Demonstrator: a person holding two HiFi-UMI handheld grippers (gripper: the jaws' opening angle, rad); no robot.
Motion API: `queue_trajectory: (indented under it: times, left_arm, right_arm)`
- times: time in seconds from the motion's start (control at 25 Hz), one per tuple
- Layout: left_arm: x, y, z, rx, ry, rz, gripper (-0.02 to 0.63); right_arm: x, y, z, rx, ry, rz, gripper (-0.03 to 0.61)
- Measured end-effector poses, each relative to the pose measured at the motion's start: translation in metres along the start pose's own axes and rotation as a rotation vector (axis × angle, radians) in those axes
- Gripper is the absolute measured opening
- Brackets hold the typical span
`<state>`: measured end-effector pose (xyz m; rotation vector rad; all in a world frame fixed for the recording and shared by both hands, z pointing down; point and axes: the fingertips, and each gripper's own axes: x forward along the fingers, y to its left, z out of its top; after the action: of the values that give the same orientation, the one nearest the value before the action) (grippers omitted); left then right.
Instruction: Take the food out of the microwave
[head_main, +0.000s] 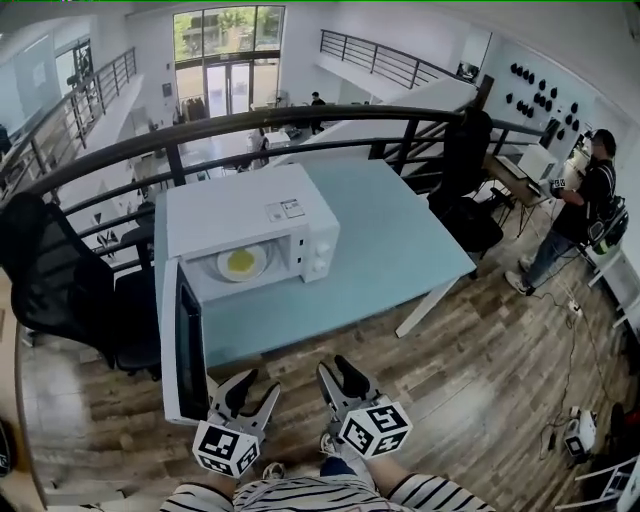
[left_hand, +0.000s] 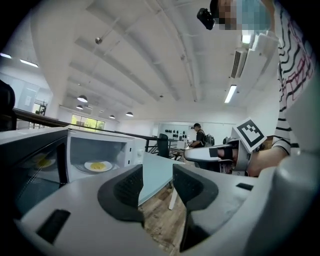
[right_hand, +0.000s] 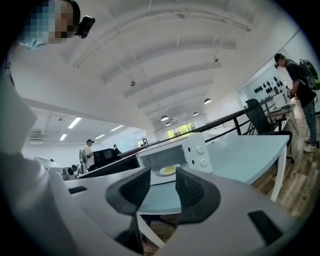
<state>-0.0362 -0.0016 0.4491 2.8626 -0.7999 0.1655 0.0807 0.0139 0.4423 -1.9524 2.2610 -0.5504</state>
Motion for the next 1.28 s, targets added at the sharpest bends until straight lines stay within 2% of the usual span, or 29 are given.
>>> queue_trajectory:
  times: [0.44,0.6,0.96,1.28]
  left_arm:
    - [0.041,0.031,0.004,-0.026,-0.056,0.292,0.166]
    - [0.049,0.040,-0.004,-0.037,-0.065,0.380,0.166]
    - [0.064,0.069,-0.013,-0.066,-0.061,0.488,0.166]
    - [0.090,0.119,-0.024,-0.111,-0.050,0.495,0.166]
  right_arm:
    - [0.053,-0.048,0.015,-0.041,0.073,0.197,0.150]
    - [0.069,-0.063,0.012,-0.015,0.100,0.246,0.150]
    - [0.108,-0.085,0.008,0.015,0.123,0.269,0.150]
    - [0.162,-0.082,-0.001,0.004,0.139,0.278,0.150]
